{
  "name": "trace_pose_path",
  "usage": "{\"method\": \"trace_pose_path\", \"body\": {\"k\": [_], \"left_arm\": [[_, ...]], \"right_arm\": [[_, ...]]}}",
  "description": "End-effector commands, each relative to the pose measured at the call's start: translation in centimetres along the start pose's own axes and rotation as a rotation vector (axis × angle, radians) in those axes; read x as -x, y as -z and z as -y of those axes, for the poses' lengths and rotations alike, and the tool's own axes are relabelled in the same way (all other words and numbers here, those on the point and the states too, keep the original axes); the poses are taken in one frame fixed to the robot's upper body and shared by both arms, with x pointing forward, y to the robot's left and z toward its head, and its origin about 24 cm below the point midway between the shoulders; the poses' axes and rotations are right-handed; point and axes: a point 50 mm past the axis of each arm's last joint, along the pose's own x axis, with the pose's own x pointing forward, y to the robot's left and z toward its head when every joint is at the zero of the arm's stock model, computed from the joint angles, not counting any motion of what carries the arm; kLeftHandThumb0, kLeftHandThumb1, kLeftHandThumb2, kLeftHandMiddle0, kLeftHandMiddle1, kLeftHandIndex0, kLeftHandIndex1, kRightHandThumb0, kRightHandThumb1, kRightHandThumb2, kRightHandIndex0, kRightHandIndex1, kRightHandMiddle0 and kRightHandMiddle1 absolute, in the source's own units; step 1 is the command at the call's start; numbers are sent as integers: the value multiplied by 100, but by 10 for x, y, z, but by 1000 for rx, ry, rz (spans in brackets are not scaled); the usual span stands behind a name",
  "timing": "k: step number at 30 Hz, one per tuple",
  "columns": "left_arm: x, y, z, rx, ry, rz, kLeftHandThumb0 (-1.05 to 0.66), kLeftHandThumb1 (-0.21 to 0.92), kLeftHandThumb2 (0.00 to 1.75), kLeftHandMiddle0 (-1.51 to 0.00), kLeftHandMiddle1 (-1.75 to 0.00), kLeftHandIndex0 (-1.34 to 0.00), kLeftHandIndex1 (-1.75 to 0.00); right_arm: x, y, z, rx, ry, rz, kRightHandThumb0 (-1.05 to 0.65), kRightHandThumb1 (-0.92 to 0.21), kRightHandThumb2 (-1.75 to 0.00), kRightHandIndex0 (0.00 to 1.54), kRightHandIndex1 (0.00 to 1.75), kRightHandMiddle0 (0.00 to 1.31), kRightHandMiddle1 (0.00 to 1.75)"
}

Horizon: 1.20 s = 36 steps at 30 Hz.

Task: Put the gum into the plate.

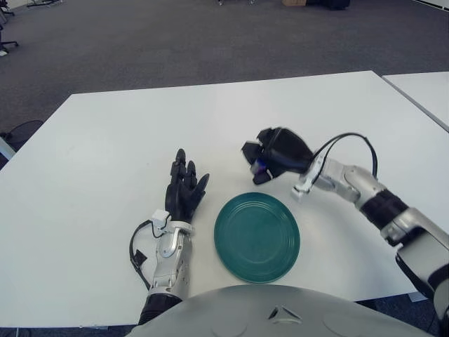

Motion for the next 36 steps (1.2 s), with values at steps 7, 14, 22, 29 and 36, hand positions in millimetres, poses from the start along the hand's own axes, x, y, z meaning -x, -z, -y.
{"method": "trace_pose_path", "body": {"k": [7, 14, 22, 29, 36], "left_arm": [[16, 27, -7, 54, -58, -106, -93, 92, 4, 0, 0, 0, 0], [16, 28, -9, -20, -73, -106, -94, 92, 6, 0, 0, 0, 0], [15, 30, -10, -60, -96, -114, -96, 92, 16, 0, 0, 0, 0], [14, 32, -10, -47, -106, -129, -93, 92, 19, 0, 0, 0, 0], [13, 33, -8, 6, -104, -132, -86, 92, 42, 0, 0, 0, 0]], "right_arm": [[-6, -29, 19, 75, -86, 225, -47, -85, -72, 126, 175, 97, 175], [6, -54, 14, 21, -190, 349, -46, -85, -74, 121, 175, 88, 175], [3, -56, 4, -5, -285, 397, -41, -61, -96, 111, 175, 47, 175], [8, -62, 4, -43, -254, 379, -40, -61, -95, 107, 175, 40, 175], [9, -66, -1, -58, -171, 306, -38, -79, -70, 69, 175, 28, 175]]}}
